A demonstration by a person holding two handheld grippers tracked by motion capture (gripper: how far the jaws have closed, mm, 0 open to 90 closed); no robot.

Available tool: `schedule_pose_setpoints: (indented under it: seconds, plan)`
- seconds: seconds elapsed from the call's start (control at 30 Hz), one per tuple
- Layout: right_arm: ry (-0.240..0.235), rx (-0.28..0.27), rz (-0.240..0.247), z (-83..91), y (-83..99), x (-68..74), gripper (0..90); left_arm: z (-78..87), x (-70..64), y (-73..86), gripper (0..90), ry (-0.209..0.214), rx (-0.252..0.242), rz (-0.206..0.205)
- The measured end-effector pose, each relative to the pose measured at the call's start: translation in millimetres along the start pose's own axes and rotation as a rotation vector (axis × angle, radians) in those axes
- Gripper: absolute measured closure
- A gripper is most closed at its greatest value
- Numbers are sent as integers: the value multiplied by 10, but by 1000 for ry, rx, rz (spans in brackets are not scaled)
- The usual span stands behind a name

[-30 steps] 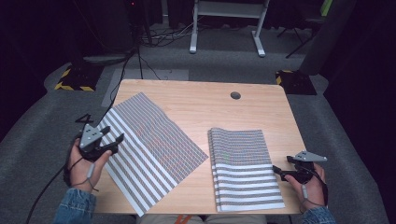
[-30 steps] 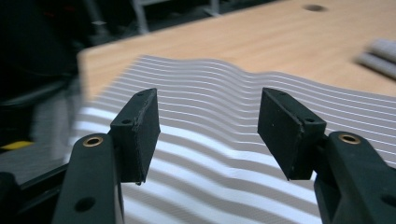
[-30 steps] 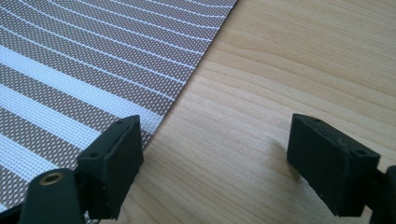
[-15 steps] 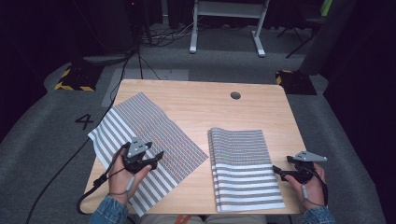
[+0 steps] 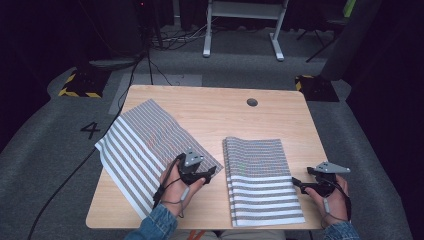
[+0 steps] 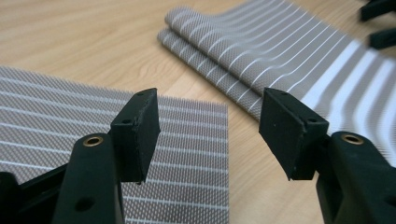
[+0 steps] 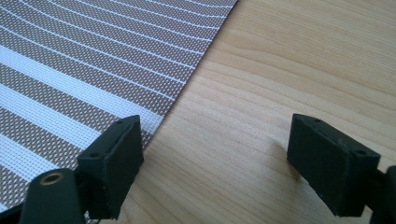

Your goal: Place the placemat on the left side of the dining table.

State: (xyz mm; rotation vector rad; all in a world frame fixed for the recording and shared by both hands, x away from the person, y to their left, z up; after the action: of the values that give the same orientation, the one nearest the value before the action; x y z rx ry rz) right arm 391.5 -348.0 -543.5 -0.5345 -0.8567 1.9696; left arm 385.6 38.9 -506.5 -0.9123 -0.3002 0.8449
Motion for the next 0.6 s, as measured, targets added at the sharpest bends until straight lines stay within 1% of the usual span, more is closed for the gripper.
schedule_pose_setpoints:
  seconds: [0.03,0.07,0.13,0.2,0.23,0.33,0.43,0.47,0.5,0.53,0.57,0.6]
  plan:
    - [-1,0,-1,1,-1,0,185,-45,-8,12,382,-13,14,-10]
    - [0,0,0,0,0,0,185,-93,-17,21,381,-19,22,-7]
    - [0,-1,1,0,0,-1,185,-157,-28,36,373,-14,34,24]
    - [-1,-1,0,0,0,-1,185,-201,-19,48,367,-21,45,31]
    - [-1,-1,0,0,0,-1,185,-221,-12,53,364,-26,46,27]
    - [-1,-1,1,0,0,-1,185,-271,-20,98,351,-23,77,18]
    - [-1,0,-1,1,0,0,185,-306,-26,150,326,-34,104,-10]
    - [0,-1,1,0,0,-1,185,-322,-27,179,312,-35,124,-14]
    - [-1,-1,0,0,0,-1,185,-335,-20,204,302,-49,141,-23]
    - [0,-1,1,0,0,-1,185,-342,-28,208,302,-39,148,-30]
    - [-1,0,-1,0,0,0,185,-346,-30,206,303,-52,147,-42]
    - [0,-1,0,0,0,-1,185,-346,-43,212,296,-53,155,-35]
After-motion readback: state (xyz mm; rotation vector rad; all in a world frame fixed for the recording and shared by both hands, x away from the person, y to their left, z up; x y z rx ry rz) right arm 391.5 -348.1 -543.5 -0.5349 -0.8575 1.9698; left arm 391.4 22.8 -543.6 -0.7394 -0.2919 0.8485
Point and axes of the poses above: each handheld gripper's, and its own axes: z roughly backward along the jaws, y roughly out of its underside, x roughly to its left, the point moved 6 cm from there along -z, roughly forward along the jaws, and after that the axes turned 2 degrees about y, right-handed, at the moved point
